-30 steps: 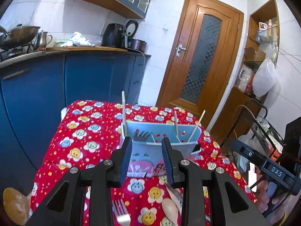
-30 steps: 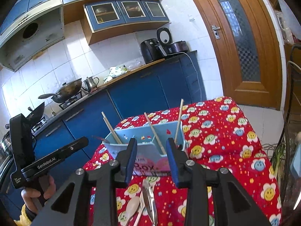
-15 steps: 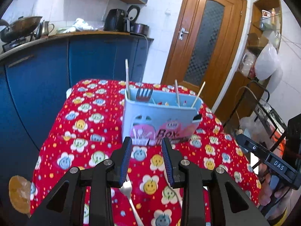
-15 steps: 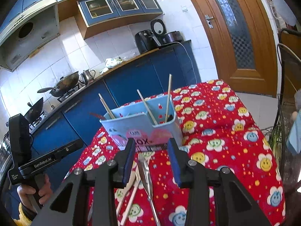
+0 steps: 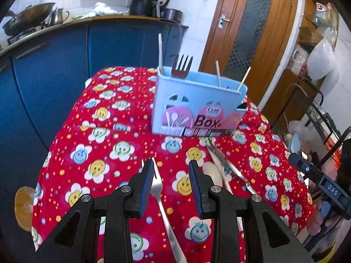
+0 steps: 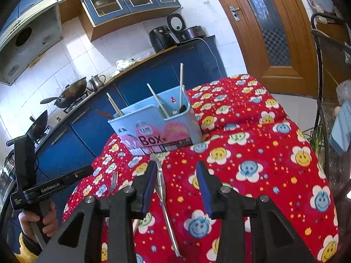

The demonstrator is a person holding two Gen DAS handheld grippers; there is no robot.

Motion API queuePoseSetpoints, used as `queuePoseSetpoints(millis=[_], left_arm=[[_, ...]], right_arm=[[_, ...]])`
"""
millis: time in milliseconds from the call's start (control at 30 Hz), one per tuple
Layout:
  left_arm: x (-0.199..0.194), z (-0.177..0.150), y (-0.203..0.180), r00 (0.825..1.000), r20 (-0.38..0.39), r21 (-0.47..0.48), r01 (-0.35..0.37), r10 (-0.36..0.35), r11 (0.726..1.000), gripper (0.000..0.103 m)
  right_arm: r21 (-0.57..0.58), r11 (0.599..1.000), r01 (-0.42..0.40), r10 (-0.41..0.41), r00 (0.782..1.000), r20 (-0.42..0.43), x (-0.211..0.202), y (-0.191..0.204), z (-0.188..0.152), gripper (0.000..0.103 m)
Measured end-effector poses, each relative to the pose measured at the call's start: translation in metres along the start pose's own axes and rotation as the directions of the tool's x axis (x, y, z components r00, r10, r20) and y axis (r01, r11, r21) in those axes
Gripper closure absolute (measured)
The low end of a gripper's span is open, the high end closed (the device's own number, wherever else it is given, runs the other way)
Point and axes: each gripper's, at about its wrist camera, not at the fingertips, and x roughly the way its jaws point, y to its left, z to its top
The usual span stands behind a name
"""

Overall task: Organize utensils
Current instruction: 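Move both open tools back down to the remaining utensils, then grasp a second silver fork with the left tool while the right tool grasps the steel knife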

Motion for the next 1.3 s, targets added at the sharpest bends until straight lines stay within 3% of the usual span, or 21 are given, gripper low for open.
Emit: queuePoseSetpoints(millis=[300,800,1000,1100,1167,1300], left_arm=[[0.016,-0.014,0.003,0.995,-0.094,-0.006,-0.04,0.039,0.999,0.07],[0.051,-0.028,0.007,0.962,-0.266,-0.023,-0.064,0.056,0.998,0.07],[0.055,-0.026,0.004,0.965,-0.252,-0.004,-0.073,0.069,0.997,0.07],[0.057,-0.025,0.0,0.965,-0.242,0.032,-0.098,0.102,0.995,0.078],[0.057,-0.025,0.001,0.965,-0.23,0.044,-0.119,0.125,0.992,0.093],[0.054,-0.026,0.007,0.971,-0.212,0.038,-0.104,0.11,0.994,0.096]], right_arm=[[0.024,1.0,0.01,-0.01,1.0,-0.017,-0.003,-0.015,-0.014,0.062],[0.053,0.999,0.007,-0.005,1.0,-0.023,-0.002,-0.029,-0.019,0.061],[0.054,0.999,0.004,-0.002,1.0,-0.028,-0.001,-0.029,-0.022,0.061],[0.048,0.999,0.004,-0.002,0.999,-0.034,0.001,-0.026,-0.023,0.061],[0.039,0.999,0.004,-0.003,0.999,-0.039,0.002,-0.023,-0.022,0.061],[0.01,1.0,0.015,-0.015,0.999,-0.053,0.004,-0.015,-0.02,0.061]])
